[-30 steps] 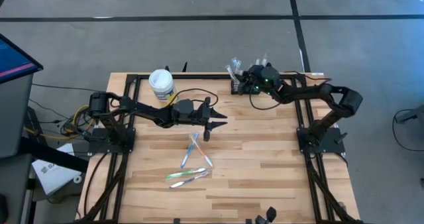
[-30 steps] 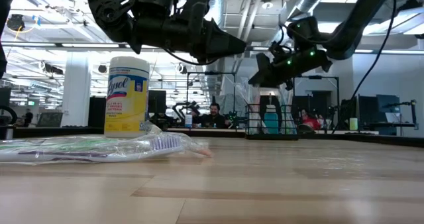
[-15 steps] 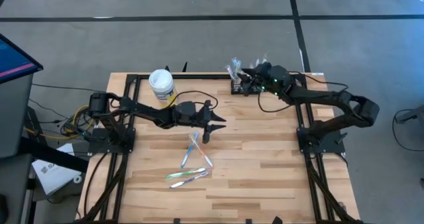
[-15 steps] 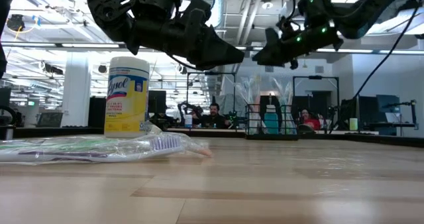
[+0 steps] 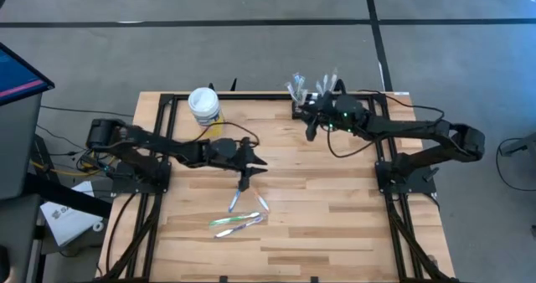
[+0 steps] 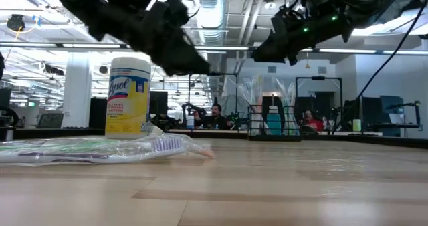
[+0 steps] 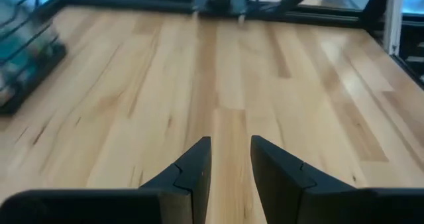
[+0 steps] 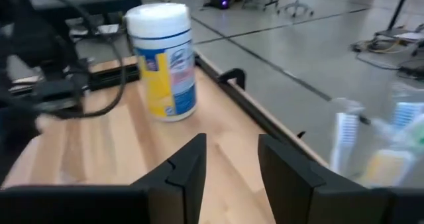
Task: Pick & Place toothbrushing station
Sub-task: Put the blue toothbrush into the black mesh organizer
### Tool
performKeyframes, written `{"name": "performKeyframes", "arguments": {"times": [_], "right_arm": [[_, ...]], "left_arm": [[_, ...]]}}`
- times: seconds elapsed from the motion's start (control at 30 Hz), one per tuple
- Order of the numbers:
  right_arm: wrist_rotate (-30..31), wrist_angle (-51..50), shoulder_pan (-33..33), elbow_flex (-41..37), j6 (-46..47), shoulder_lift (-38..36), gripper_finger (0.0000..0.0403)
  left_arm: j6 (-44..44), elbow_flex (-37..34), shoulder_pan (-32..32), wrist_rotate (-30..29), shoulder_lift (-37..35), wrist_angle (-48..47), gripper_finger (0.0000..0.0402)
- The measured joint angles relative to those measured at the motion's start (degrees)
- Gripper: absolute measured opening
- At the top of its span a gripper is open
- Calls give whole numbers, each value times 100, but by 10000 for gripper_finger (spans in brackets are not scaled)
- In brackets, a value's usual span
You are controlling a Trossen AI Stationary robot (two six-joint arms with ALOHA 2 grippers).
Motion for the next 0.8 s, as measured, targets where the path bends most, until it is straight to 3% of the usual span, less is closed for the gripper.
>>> {"name": "performKeyframes", "arguments": {"times": [0.2, 0.43, 0.67, 0.8], "right_arm": [[-2, -113, 372, 0, -1, -2, 127], [3, -119, 535, 0, 0, -2, 122], [5, -215, 525, 0, -1, -2, 122], [5, -227, 525, 0, -2, -2, 123]], "left_arm": [[-877, -621, -138, -175, -680, -626, 99], [-1464, -778, -330, -650, -843, -1827, 99], [-1750, -775, -328, -647, -841, -2264, 99], [-2255, -774, -331, -347, -841, -2684, 99]]}}
